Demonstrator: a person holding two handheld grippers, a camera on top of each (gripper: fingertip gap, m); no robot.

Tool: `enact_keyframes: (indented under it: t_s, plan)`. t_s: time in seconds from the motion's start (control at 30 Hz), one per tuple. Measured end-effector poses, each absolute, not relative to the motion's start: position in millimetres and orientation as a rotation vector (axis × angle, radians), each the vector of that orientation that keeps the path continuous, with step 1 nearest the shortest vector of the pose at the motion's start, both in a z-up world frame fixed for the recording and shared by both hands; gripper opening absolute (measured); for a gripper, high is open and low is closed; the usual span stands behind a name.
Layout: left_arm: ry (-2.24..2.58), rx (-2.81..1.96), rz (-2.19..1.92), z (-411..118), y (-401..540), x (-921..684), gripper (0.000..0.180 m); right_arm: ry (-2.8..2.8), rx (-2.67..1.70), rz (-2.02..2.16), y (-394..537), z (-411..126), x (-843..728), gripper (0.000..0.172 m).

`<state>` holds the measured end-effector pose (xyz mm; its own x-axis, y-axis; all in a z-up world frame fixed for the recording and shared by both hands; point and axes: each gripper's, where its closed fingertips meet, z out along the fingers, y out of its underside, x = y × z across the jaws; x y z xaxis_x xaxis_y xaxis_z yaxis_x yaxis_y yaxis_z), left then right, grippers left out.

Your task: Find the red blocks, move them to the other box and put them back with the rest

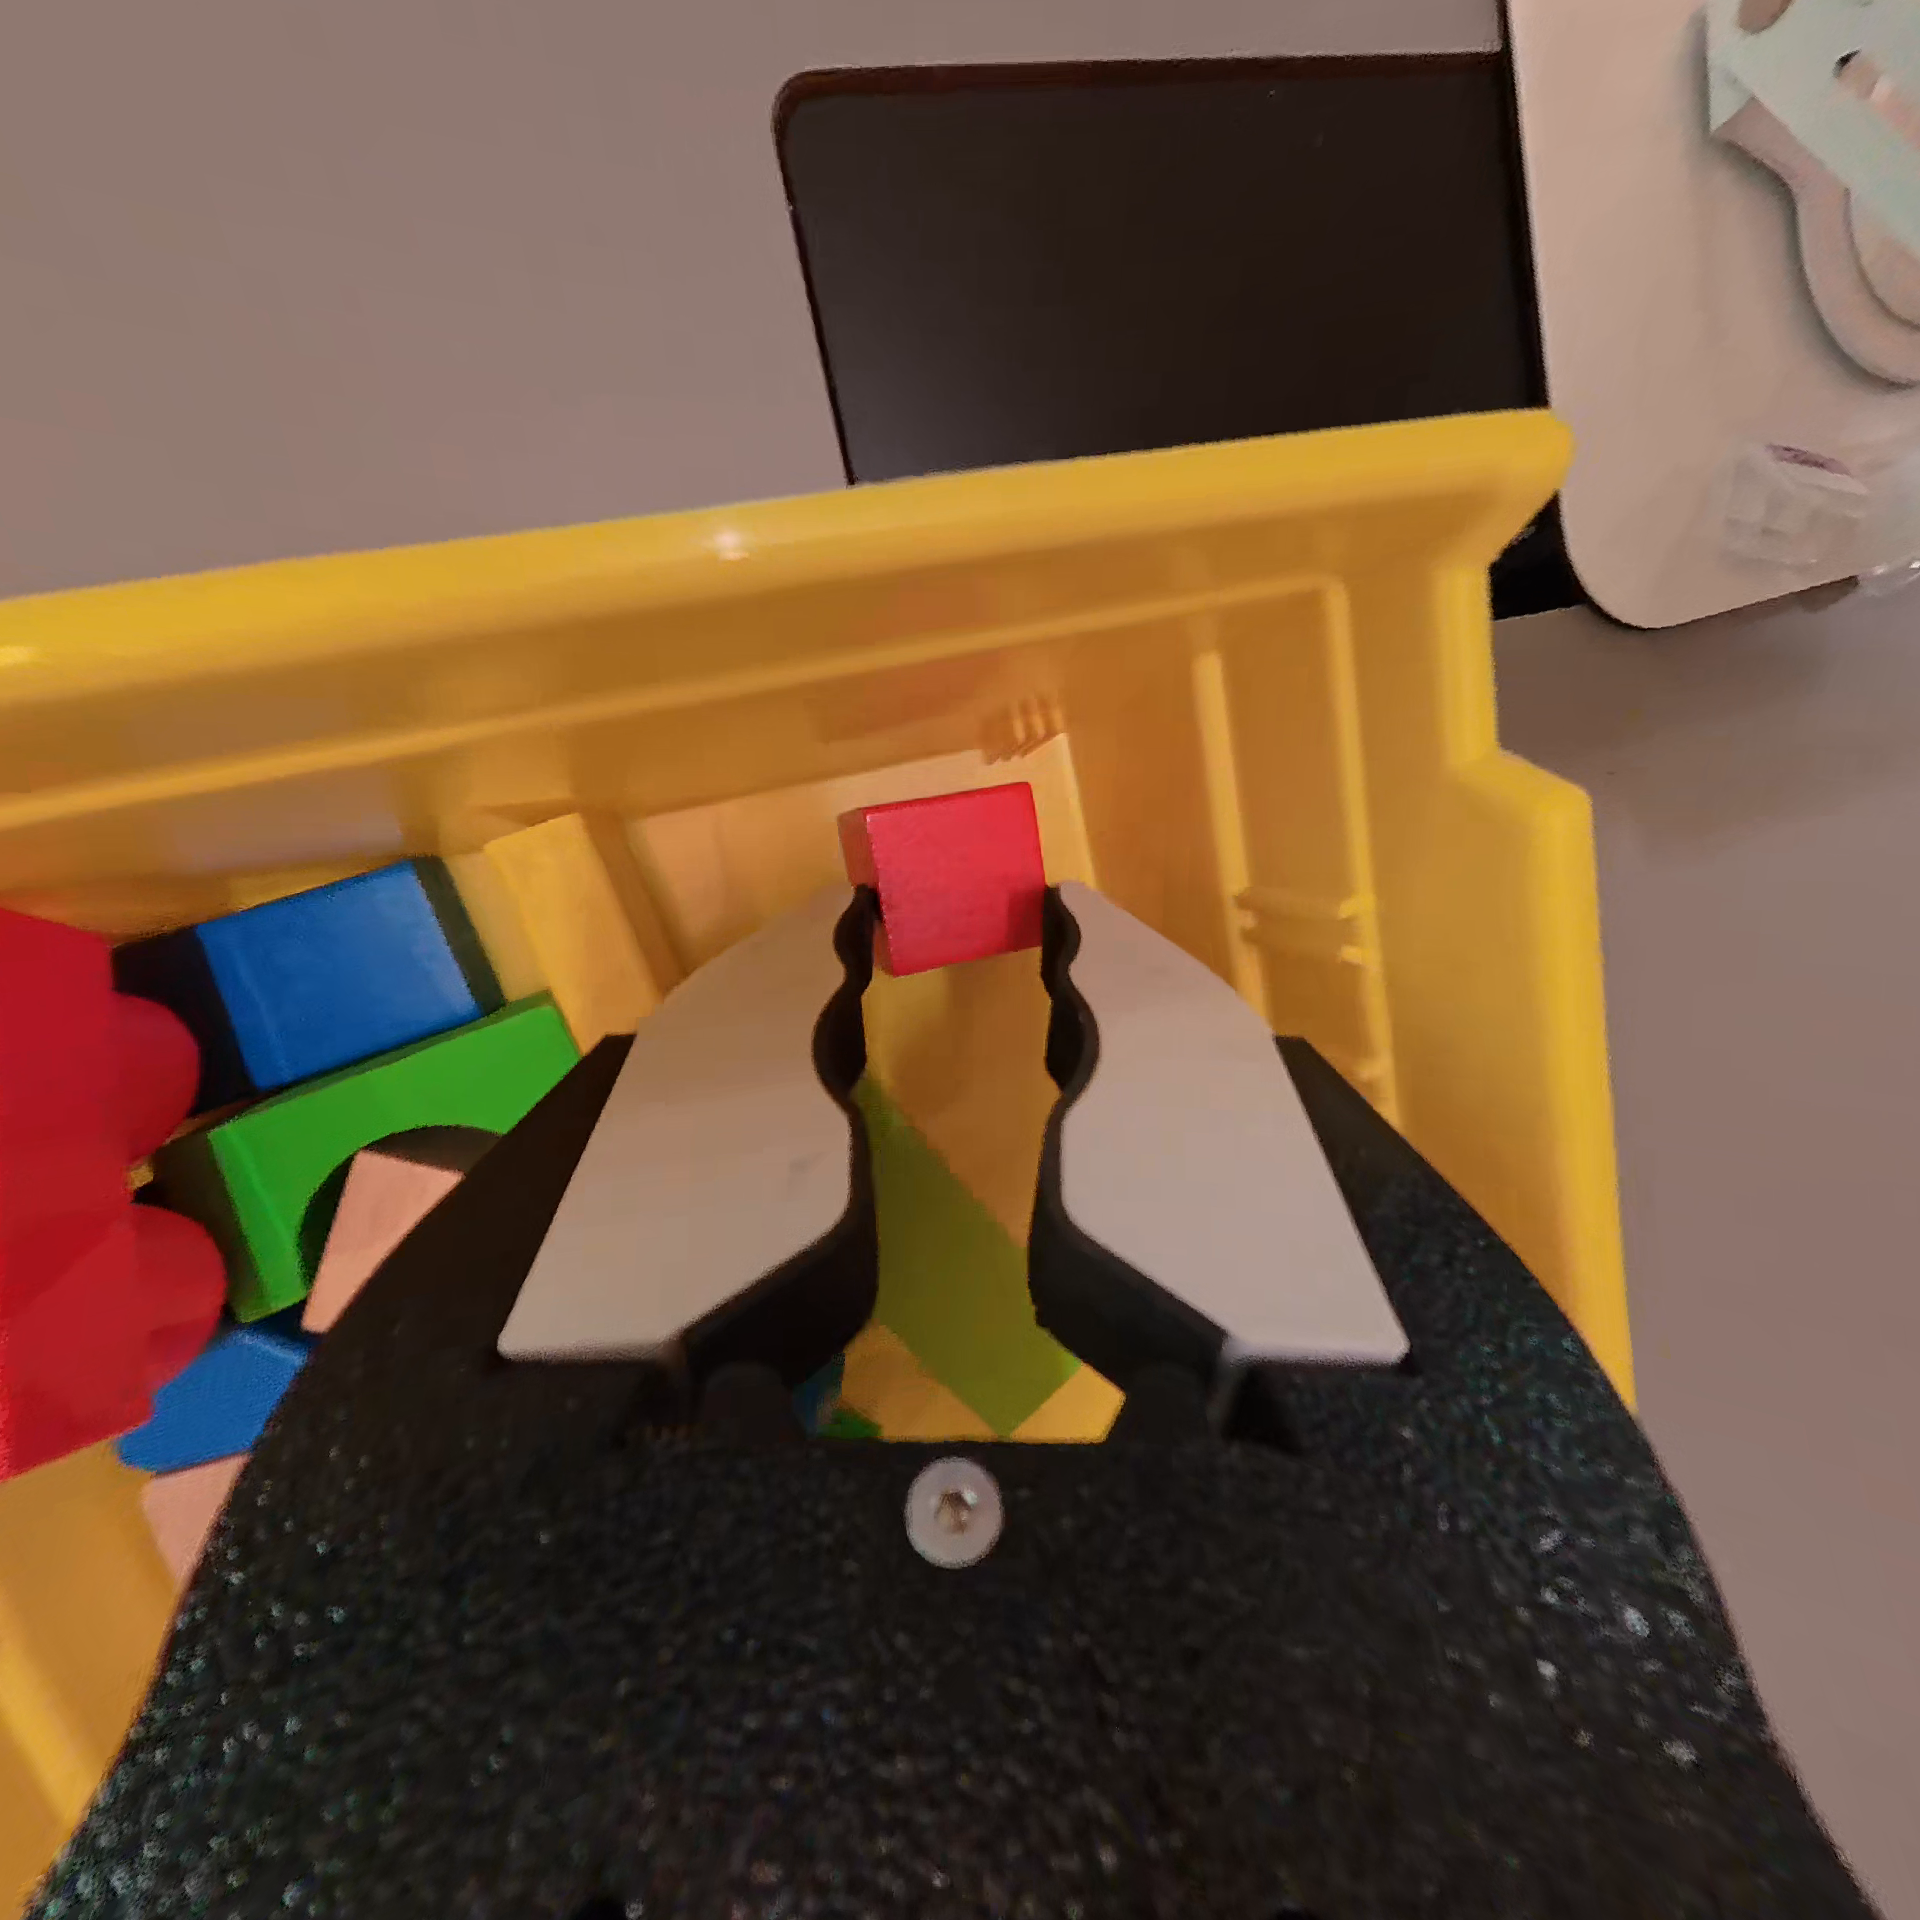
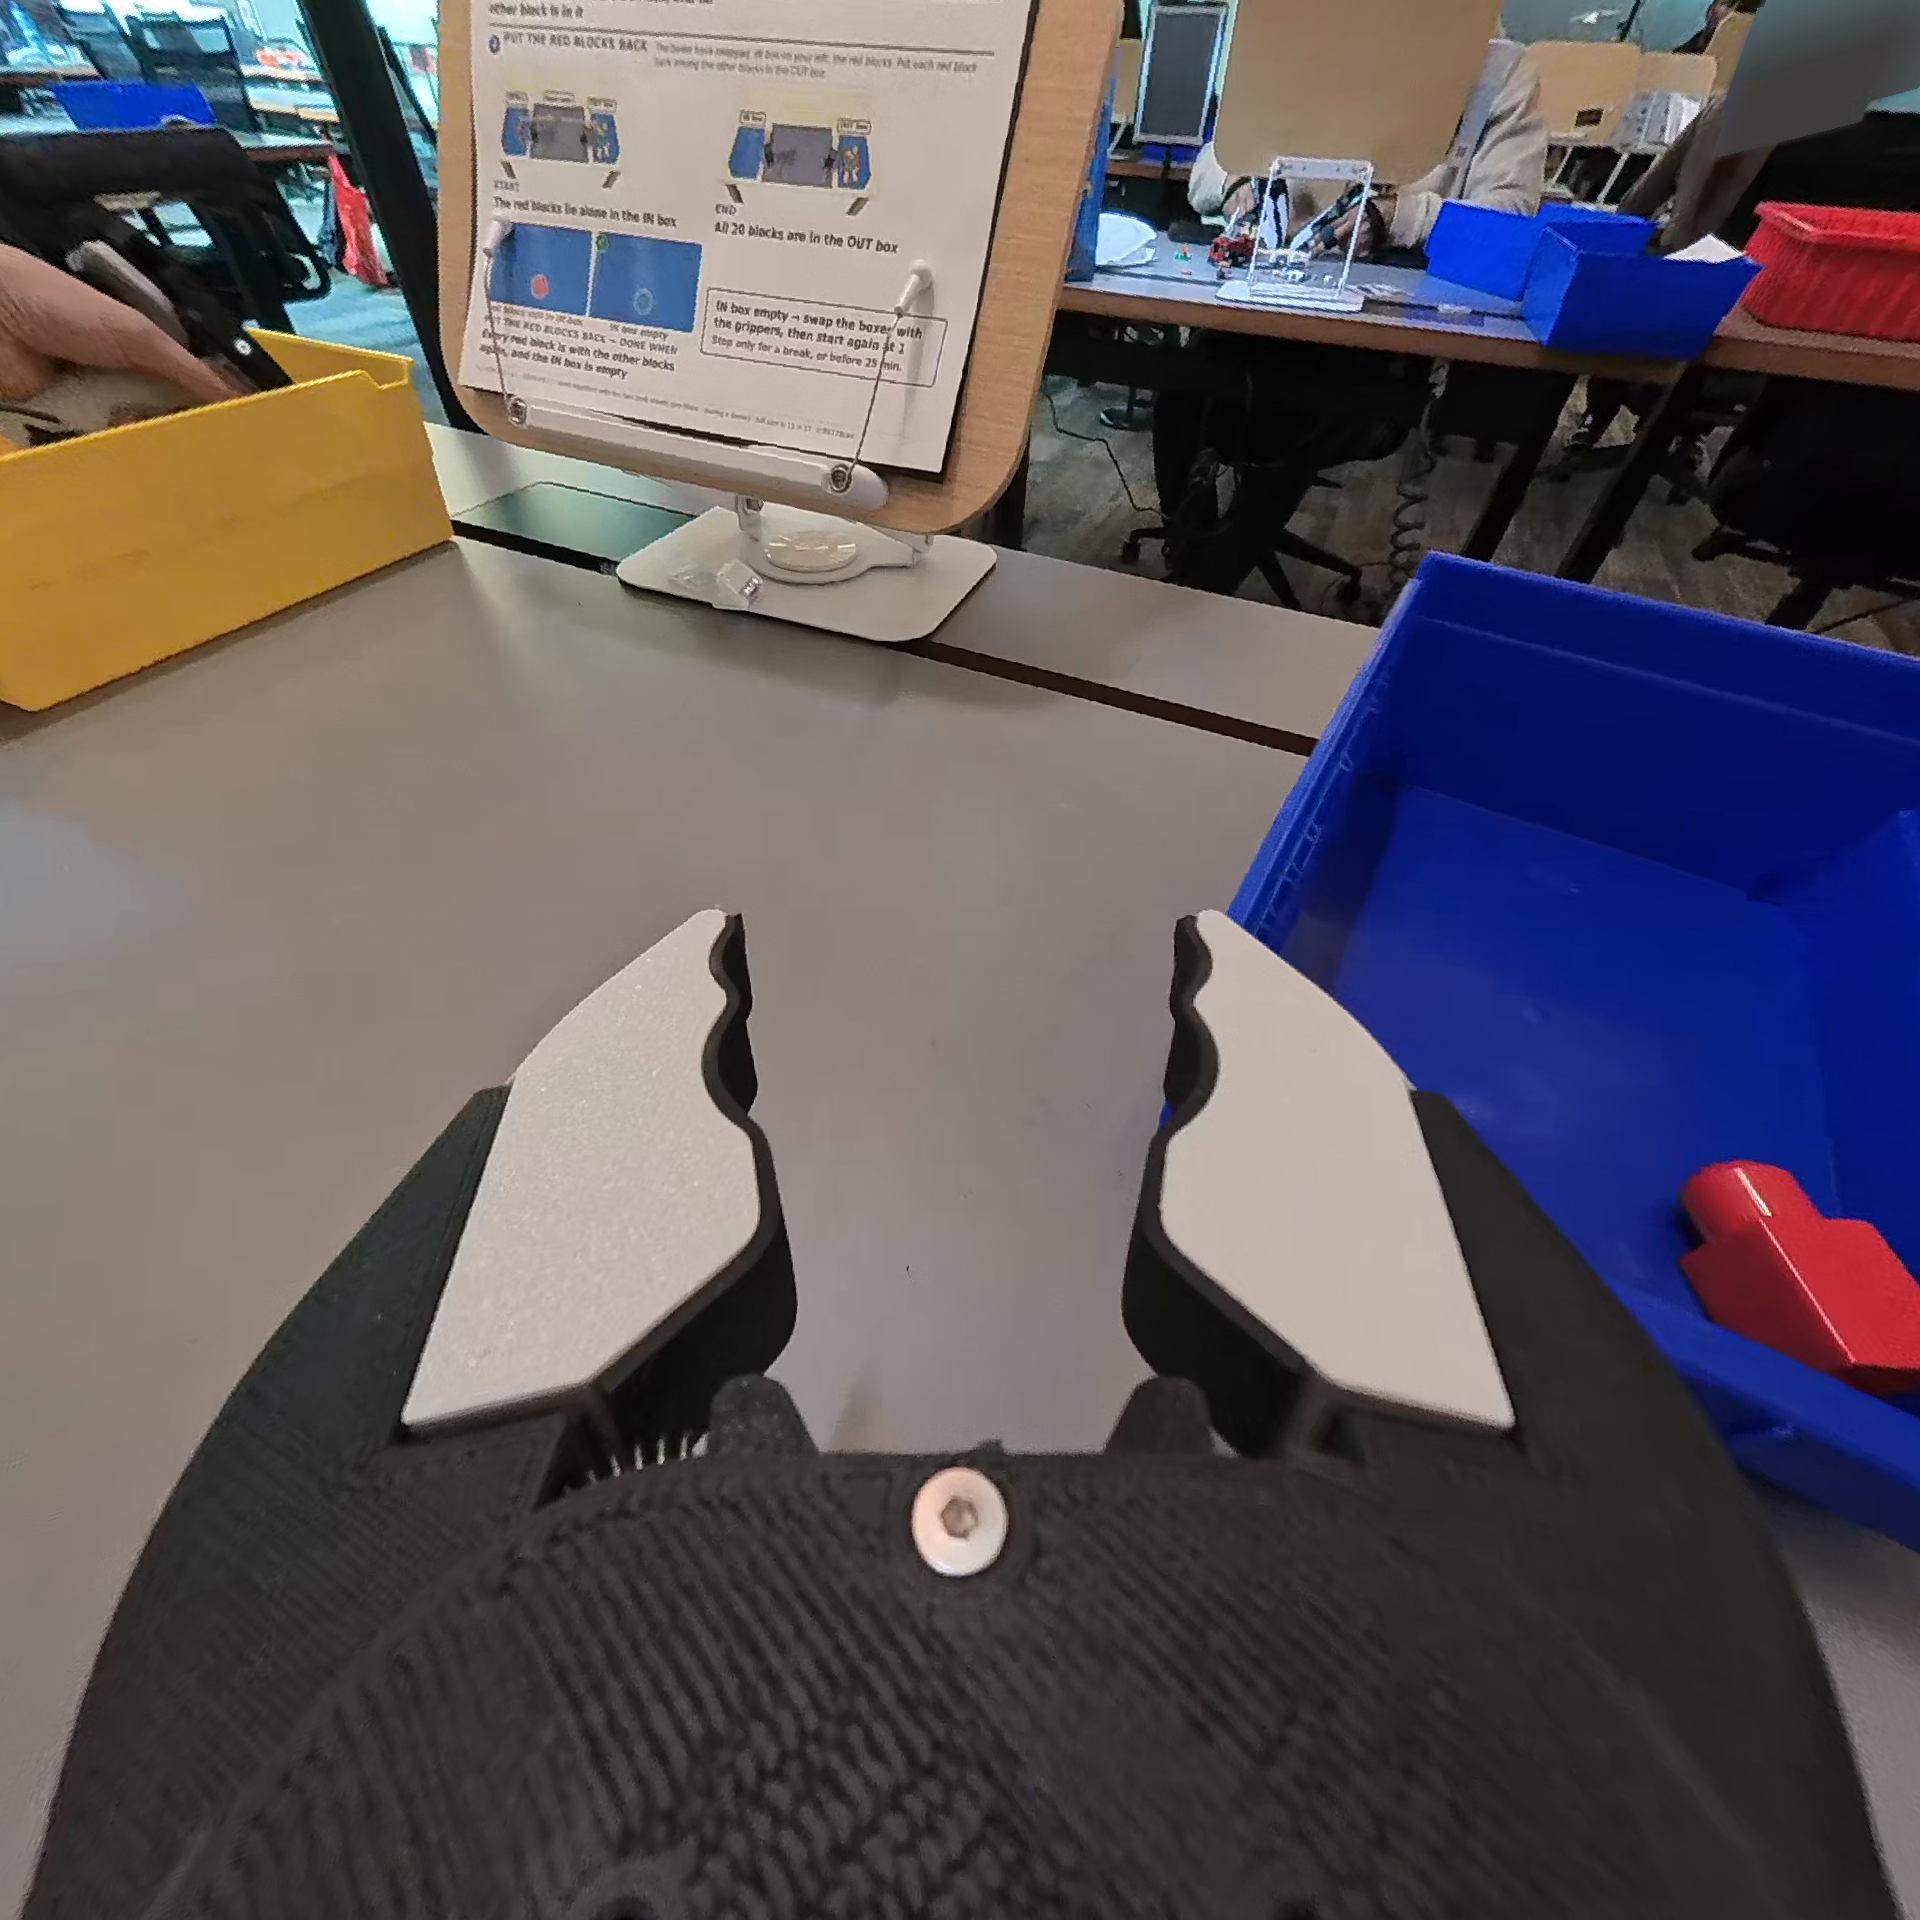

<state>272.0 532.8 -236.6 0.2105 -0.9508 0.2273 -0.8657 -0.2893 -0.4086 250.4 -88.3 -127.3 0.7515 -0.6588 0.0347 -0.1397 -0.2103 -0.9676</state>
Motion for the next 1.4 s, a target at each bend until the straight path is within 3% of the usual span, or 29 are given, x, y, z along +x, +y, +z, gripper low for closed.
enact_keyframes:
  t_s: [0.2,0.23,0.27,0.43,0.47,0.57,0.73,0.8,0.93,1.03,1.17,1.4]
  plan:
    - [1.755,-2.258,-0.615,-235.3,533.7,267.4,0.030,0.636,-1.730,-0.530,-90.1,-128.7,249.6,0.078]
    - [1.737,-2.237,-0.655,-229.8,532.4,269.6,0.023,0.630,-1.731,-0.533,-88.5,-128.7,249.3,0.078]
    - [1.682,-2.203,-0.772,-215.5,529.2,276.4,0.000,0.624,-1.735,-0.538,-86.8,-128.8,249.4,0.078]
    - [1.713,-2.112,-0.602,-194.2,537.4,259.8,0.000,0.548,-1.761,-0.528,-67.6,-128.2,243.6,0.079]
    - [1.745,-2.100,-0.584,-195.1,534.9,257.5,0.001,0.534,-1.762,-0.530,-64.5,-128.0,242.9,0.079]
    - [1.815,-2.036,-0.541,-201.5,531.4,258.0,0.033,0.521,-1.747,-0.512,-57.5,-128.6,240.7,0.079]
    - [1.916,-1.958,-0.383,-226.9,532.7,262.5,0.049,0.506,-1.729,-0.502,-58.6,-122.0,232.2,0.079]
    - [1.932,-1.940,-0.336,-235.0,532.3,266.5,0.050,0.510,-1.722,-0.512,-62.4,-119.3,230.2,0.079]
    - [1.881,-1.917,-0.258,-242.2,538.1,271.9,0.032,0.521,-1.723,-0.512,-65.8,-120.4,227.7,0.079]
    - [1.873,-1.941,-0.249,-237.5,540.1,264.5,0.032,0.506,-1.733,-0.522,-64.1,-120.7,226.1,0.078]
    - [1.818,-1.882,-0.399,-195.7,540.1,252.6,0.032,0.473,-1.724,-0.502,-53.6,-119.2,222.9,0.077]
    - [1.716,-1.458,-1.108,-62.8,453.2,206.4,0.032,0.385,-1.662,-0.261,-2.5,-111.3,195.2,0.078]
